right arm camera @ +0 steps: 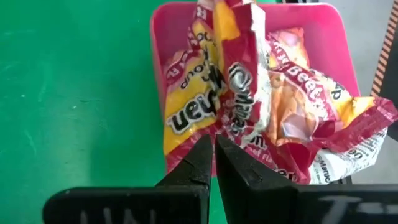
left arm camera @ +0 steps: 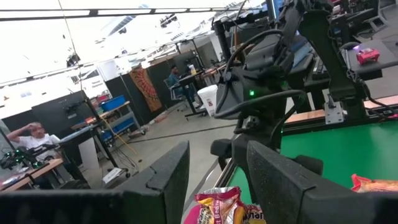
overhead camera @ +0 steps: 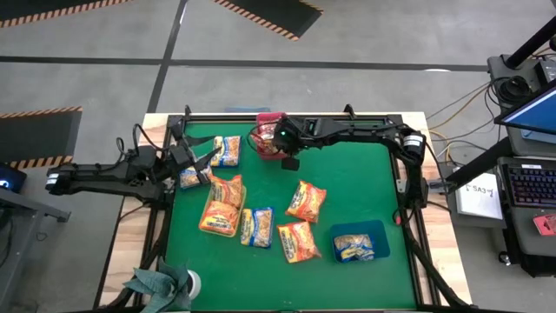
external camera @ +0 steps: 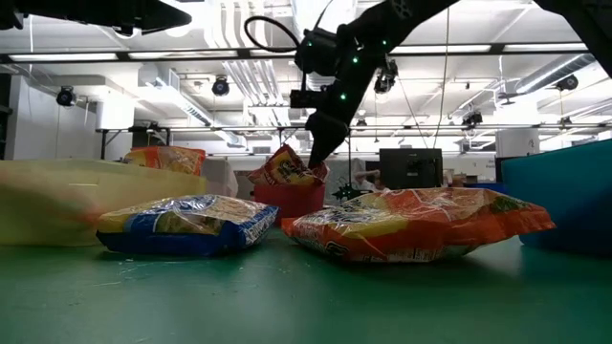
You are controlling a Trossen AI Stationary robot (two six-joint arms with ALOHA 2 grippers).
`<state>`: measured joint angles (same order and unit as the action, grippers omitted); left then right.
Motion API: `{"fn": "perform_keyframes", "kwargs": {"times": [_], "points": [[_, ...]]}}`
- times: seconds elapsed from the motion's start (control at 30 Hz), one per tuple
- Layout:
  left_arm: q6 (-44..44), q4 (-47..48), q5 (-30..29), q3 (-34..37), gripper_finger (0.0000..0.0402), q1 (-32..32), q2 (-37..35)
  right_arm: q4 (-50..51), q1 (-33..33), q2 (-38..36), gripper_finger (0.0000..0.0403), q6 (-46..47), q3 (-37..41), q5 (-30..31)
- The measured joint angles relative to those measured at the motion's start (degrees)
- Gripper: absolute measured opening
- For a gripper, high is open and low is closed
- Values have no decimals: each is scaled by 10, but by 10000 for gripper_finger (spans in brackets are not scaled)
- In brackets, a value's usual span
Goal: Sort Maruchan noodles
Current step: Put the noodle pack into the red bin
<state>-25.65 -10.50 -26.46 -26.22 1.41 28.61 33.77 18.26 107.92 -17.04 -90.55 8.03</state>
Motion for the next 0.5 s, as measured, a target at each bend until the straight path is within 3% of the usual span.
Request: {"fn": "perform_keyframes", "kwargs": {"times": [0.27, 0.5], "points": [[0, 0, 0, 0, 146, 0, 2, -42, 3, 0, 9, 2, 18, -6], [0, -1, 0, 0, 146, 0, 2, -111, 4, 1, 8, 13, 88, -8]]}}
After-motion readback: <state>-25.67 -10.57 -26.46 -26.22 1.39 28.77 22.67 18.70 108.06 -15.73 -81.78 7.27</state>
